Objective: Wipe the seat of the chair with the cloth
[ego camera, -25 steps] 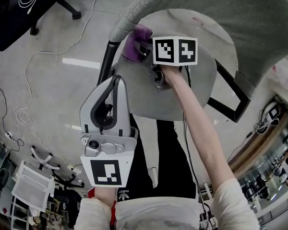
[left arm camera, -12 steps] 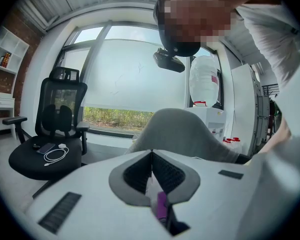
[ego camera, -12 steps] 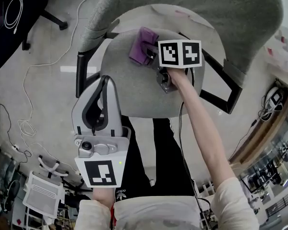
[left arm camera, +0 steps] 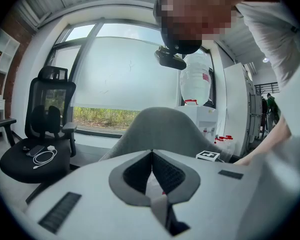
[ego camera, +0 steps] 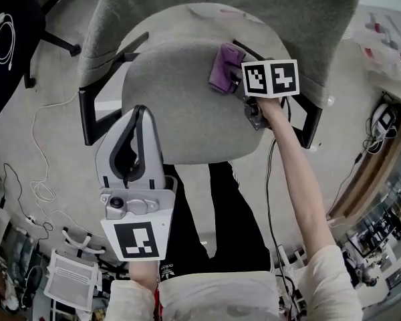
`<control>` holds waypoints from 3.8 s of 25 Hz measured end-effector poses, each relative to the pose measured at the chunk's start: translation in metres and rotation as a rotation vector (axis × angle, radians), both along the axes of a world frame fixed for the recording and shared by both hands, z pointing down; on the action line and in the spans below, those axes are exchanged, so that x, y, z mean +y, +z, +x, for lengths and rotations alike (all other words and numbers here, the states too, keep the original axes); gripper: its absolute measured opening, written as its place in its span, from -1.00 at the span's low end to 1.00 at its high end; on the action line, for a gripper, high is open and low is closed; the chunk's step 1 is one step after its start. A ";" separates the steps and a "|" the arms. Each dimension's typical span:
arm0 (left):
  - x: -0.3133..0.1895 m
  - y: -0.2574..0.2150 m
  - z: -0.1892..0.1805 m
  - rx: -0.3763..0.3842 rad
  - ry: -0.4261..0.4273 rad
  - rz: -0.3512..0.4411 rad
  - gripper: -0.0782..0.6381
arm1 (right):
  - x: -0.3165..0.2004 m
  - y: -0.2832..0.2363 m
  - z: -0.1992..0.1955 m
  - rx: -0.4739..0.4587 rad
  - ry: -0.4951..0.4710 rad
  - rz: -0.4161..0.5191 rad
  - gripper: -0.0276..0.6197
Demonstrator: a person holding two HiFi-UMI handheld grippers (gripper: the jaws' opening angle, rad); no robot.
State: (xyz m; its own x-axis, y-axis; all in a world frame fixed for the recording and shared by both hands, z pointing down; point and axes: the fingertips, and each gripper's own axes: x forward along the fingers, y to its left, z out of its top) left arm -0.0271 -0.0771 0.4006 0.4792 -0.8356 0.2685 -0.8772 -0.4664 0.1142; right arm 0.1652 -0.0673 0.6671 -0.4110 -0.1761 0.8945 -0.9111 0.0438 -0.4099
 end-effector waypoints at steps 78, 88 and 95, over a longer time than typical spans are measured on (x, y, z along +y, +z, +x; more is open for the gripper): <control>0.006 -0.003 -0.009 -0.066 0.030 0.015 -0.74 | 0.098 -0.005 -0.064 -0.020 -0.063 -0.065 -0.64; 0.011 -0.004 0.017 -0.073 0.071 0.029 -0.74 | 0.132 -0.009 0.048 0.258 -0.008 -0.151 -0.64; 0.015 -0.007 0.025 -0.070 0.076 0.027 -0.74 | 0.132 -0.010 0.067 0.447 -0.047 -0.127 -0.64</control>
